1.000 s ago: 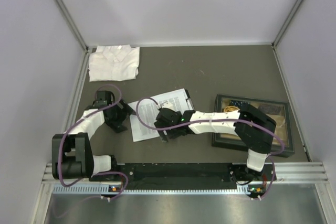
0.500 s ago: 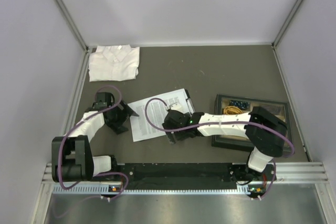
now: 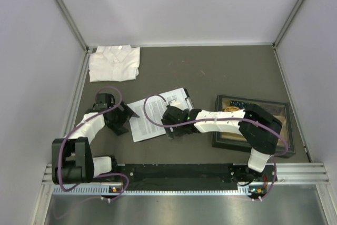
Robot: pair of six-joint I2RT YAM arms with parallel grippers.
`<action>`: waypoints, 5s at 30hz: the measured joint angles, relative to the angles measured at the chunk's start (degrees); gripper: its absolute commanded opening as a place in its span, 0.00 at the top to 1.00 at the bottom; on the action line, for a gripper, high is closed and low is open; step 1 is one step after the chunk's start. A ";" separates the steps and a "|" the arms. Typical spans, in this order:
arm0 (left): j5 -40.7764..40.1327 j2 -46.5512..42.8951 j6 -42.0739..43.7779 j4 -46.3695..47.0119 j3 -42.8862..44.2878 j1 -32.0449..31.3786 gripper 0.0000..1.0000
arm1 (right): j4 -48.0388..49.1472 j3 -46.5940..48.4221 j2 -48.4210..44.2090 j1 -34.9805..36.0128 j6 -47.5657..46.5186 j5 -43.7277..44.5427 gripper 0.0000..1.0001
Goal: Put the files into the folder
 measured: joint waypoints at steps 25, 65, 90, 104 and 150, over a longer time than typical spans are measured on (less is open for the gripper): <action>1.11 1.31 0.24 0.09 0.72 0.00 0.04 | -0.94 2.78 -7.74 -22.73 -5.84 -8.76 0.11; -16.37 -3.96 7.61 -12.41 11.74 -0.46 0.02 | -6.23 16.33 7.23 -23.91 -9.38 -10.51 0.48; -14.40 1.95 6.71 -3.45 4.76 -0.46 0.07 | -7.82 19.96 13.33 -21.84 -12.33 -10.49 0.41; -14.12 2.19 6.75 -3.61 4.74 -0.46 0.04 | -7.74 19.91 11.41 -20.87 -11.21 -13.53 0.44; -10.08 4.52 5.11 1.99 4.46 2.71 0.04 | -5.90 18.62 13.40 -19.02 -5.49 -8.20 1.00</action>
